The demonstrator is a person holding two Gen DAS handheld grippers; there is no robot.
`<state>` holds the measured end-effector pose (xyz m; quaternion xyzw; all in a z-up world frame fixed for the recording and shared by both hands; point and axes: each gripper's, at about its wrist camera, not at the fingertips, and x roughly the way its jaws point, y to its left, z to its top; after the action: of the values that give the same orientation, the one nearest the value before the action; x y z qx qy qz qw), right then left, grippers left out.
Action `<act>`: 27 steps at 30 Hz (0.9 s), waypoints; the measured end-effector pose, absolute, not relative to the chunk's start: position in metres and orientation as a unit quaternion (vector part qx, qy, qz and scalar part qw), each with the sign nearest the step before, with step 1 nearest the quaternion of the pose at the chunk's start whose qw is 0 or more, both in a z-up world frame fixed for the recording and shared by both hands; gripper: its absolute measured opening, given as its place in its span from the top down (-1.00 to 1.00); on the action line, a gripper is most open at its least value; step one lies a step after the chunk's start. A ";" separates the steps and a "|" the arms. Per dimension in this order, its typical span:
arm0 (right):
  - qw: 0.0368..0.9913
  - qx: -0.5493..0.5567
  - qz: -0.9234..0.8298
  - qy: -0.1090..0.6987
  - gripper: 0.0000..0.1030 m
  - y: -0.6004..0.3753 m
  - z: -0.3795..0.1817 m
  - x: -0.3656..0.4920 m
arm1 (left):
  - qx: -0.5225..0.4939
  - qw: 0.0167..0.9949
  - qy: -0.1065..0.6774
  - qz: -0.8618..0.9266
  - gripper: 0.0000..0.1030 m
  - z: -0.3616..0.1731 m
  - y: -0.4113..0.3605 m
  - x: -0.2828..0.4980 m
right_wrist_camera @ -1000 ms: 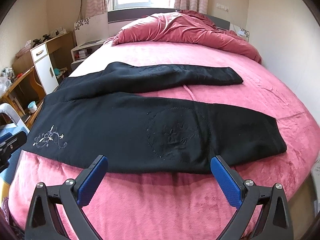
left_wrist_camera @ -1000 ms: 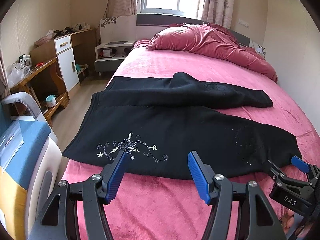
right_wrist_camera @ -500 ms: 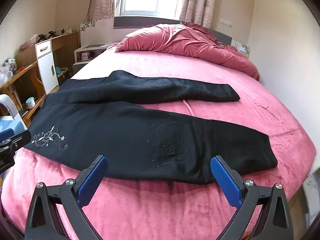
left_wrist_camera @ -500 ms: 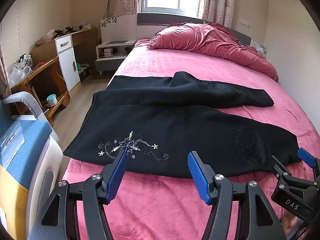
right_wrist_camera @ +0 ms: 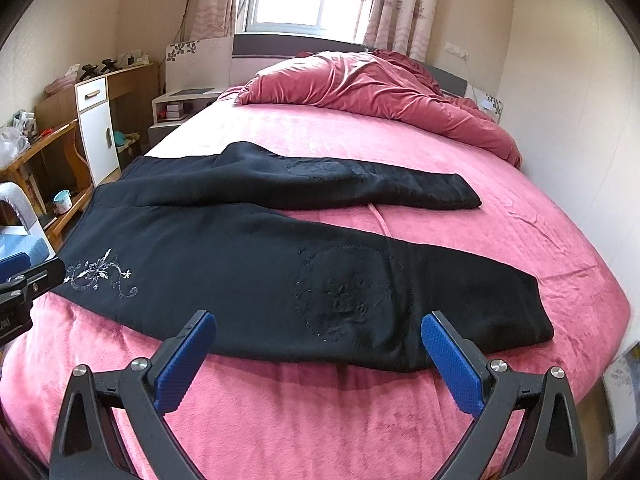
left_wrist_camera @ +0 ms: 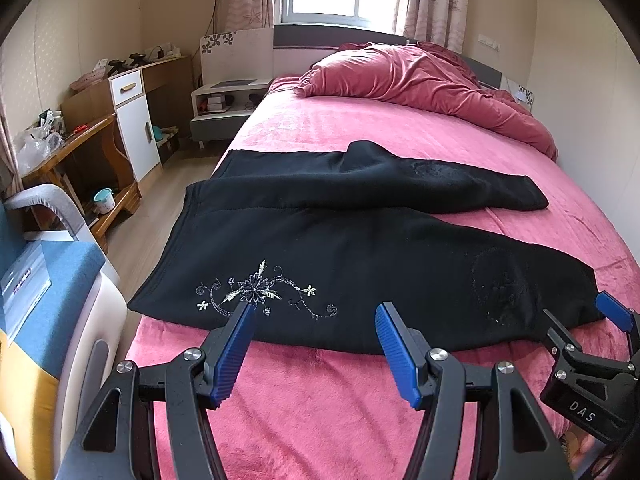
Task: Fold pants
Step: 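Grasp the embroidered edge of the black pants with the left gripper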
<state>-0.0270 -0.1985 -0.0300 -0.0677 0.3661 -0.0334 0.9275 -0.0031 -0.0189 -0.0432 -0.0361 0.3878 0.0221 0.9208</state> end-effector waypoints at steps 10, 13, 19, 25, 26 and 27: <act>0.925 -0.073 -0.033 0.372 -1.00 -0.198 -0.035 -0.027 | -0.039 0.918 0.393 0.022 -0.24 -0.047 -0.018 -0.003; 0.922 -0.074 -0.032 0.378 -1.00 -0.198 -0.039 -0.026 | -0.041 0.916 0.399 0.022 -0.24 -0.050 -0.016 -0.002; 0.914 -0.028 -0.014 0.406 -1.00 -0.210 -0.052 -0.022 | -0.061 0.899 0.434 0.020 -0.25 -0.067 -0.005 0.008; 0.888 0.085 0.012 0.451 -1.00 -0.239 -0.075 -0.018 | -0.131 0.873 0.468 0.036 -0.44 -0.096 0.039 0.013; 0.885 0.095 0.012 0.456 -1.00 -0.243 -0.078 -0.017 | -0.140 0.869 0.474 0.040 -0.45 -0.101 0.048 0.013; 0.883 0.098 0.009 0.459 -1.00 -0.246 -0.081 -0.017 | -0.150 0.864 0.478 0.046 -0.46 -0.105 0.057 0.013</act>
<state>-0.0173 -0.2463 -0.0810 0.0979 0.4591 0.0091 0.8829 0.0126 0.0569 -0.1052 -0.1503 0.4778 0.0456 0.8643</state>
